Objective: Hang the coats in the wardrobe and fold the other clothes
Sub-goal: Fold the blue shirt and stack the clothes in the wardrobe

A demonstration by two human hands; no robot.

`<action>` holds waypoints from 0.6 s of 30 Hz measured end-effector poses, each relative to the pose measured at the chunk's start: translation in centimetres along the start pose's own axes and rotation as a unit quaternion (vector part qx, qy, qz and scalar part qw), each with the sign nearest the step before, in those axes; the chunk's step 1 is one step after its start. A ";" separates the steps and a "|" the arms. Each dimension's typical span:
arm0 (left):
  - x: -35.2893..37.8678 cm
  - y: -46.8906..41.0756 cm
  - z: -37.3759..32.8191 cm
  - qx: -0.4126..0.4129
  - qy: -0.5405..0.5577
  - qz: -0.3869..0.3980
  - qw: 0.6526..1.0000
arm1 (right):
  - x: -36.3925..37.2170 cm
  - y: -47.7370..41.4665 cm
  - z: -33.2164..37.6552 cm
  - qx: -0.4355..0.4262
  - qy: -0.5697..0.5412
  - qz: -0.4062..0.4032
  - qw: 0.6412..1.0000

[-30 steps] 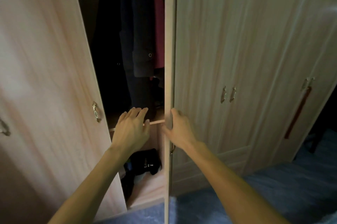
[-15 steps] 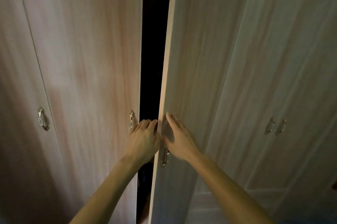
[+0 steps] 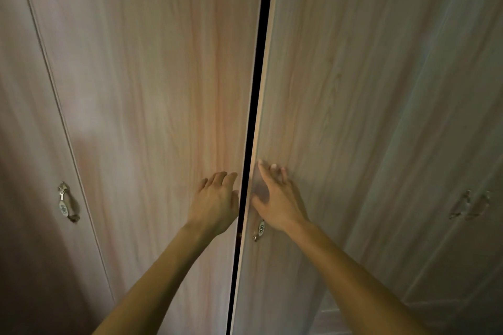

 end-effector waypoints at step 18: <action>0.9 -3.7 2.5 0.030 0.009 -0.002 1.000 | 2.9 -6.6 -0.3 0.045 0.049 0.016 0.998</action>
Point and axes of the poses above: each hand's wrist, its own y-axis away from the middle knuckle, its own x-axis out of the palm, z = x × y, the point moved 9 cm from there along -y, towards the middle knuckle, and after that the axes turned 9 degrees about -z, right-handed, at the moved point
